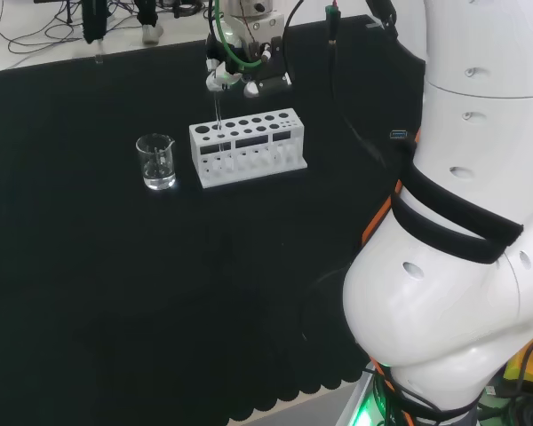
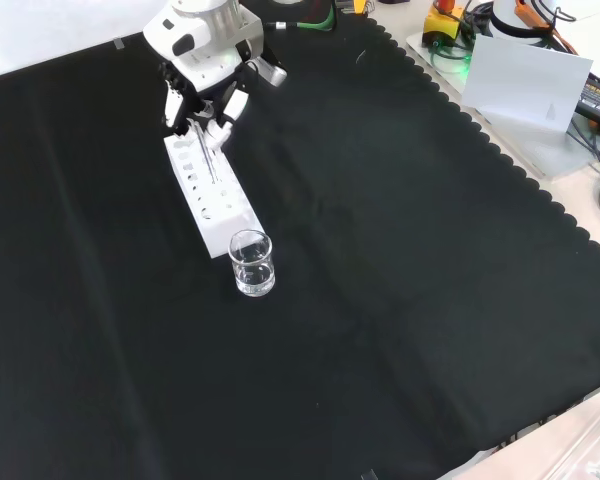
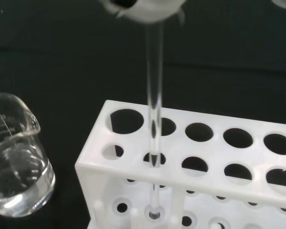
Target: Take the glass rod from the white test tube rack.
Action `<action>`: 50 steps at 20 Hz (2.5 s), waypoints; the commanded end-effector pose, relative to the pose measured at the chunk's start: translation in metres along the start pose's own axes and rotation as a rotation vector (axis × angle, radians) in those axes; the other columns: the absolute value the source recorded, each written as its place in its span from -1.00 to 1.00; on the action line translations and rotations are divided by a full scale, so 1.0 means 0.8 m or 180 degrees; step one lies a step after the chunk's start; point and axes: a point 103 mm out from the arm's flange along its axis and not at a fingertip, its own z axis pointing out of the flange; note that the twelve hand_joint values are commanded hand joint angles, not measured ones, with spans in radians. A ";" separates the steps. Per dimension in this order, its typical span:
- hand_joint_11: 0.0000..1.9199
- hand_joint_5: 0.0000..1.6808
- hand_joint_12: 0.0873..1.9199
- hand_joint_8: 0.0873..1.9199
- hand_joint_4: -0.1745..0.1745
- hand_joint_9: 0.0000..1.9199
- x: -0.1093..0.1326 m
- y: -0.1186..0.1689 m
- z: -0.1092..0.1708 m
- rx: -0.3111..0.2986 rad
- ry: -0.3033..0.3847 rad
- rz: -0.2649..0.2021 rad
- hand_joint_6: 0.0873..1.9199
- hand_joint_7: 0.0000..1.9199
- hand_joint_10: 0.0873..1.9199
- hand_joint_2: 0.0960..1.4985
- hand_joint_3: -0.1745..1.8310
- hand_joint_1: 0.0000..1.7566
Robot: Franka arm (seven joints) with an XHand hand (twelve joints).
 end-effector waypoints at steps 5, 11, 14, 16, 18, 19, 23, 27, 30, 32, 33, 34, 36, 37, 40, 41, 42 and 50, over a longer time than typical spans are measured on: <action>0.99 0.05 -0.51 -0.05 -1.00 0.77 0.011 -0.007 -0.002 0.0046 0.0038 0.0019 0.16 0.13 -0.51 0.49 -0.78 0.29; 1.00 0.15 -0.56 -0.04 -1.00 0.79 0.013 -0.017 -0.015 -0.0176 0.0101 0.0037 0.03 0.32 -0.47 0.45 -0.81 0.32; 1.00 0.18 -0.58 -0.04 -1.00 0.82 0.020 -0.028 -0.039 -0.0310 0.0011 0.0087 -0.01 0.42 -0.45 0.44 -0.82 0.33; 0.99 0.21 -0.57 -0.03 -1.00 0.84 0.027 -0.036 -0.053 -0.0436 -0.0045 0.0103 -0.04 0.47 -0.42 0.43 -0.82 0.34; 0.99 0.26 -0.55 -0.03 -1.00 0.86 0.034 -0.042 -0.065 -0.0556 -0.0145 0.0078 -0.12 0.52 -0.38 0.40 -0.83 0.35; 0.98 0.30 -0.52 -0.04 -1.00 0.87 0.037 -0.045 -0.071 -0.0598 -0.0198 0.0065 -0.17 0.54 -0.37 0.39 -0.84 0.36; 0.96 0.39 -0.41 -0.07 -1.00 0.92 0.049 -0.052 -0.090 -0.0573 -0.0272 0.0059 -0.30 0.62 -0.36 0.44 -0.98 0.37; 0.96 0.42 -0.39 -0.07 -1.00 0.93 0.055 -0.059 -0.109 -0.0452 -0.0286 0.0097 -0.35 0.64 -0.36 0.44 -1.00 0.38; 0.96 0.43 -0.38 -0.07 -1.00 0.94 0.057 -0.065 -0.118 -0.0437 -0.0303 0.0110 -0.37 0.65 -0.35 0.43 -1.00 0.38; 0.96 0.44 -0.37 -0.07 -1.00 0.94 0.057 -0.072 -0.122 -0.0406 -0.0384 0.0162 -0.38 0.65 -0.35 0.43 -1.00 0.38; 0.96 0.45 -0.37 -0.08 -1.00 0.94 0.057 -0.076 -0.125 -0.0405 -0.0402 0.0175 -0.40 0.65 -0.35 0.42 -1.00 0.38; 0.96 0.46 -0.37 -0.08 -1.00 0.94 0.058 -0.080 -0.128 -0.0398 -0.0436 0.0184 -0.40 0.65 -0.35 0.42 -1.00 0.38; 0.96 0.46 -0.37 -0.08 -1.00 0.95 0.060 -0.083 -0.139 -0.0386 -0.0342 0.0173 -0.41 0.66 -0.35 0.42 -1.00 0.38; 0.96 0.46 -0.37 -0.08 -1.00 0.95 0.061 -0.085 -0.145 -0.0401 -0.0332 0.0171 -0.41 0.66 -0.35 0.42 -1.00 0.38; 0.96 0.48 -0.36 -0.08 -1.00 0.95 0.060 -0.095 -0.154 -0.0447 -0.0319 0.0172 -0.44 0.66 -0.36 0.41 -1.00 0.39; 0.95 0.48 -0.36 -0.08 -1.00 0.95 0.061 -0.097 -0.156 -0.0456 -0.0322 0.0167 -0.44 0.66 -0.36 0.41 -1.00 0.39; 0.95 0.48 -0.36 -0.09 -1.00 0.95 0.060 -0.100 -0.157 -0.0471 -0.0307 0.0165 -0.45 0.66 -0.36 0.41 -1.00 0.39; 0.96 0.49 -0.36 -0.09 -1.00 0.96 0.073 -0.118 -0.162 -0.0560 -0.0300 0.0092 -0.46 0.67 -0.36 0.41 -1.00 0.39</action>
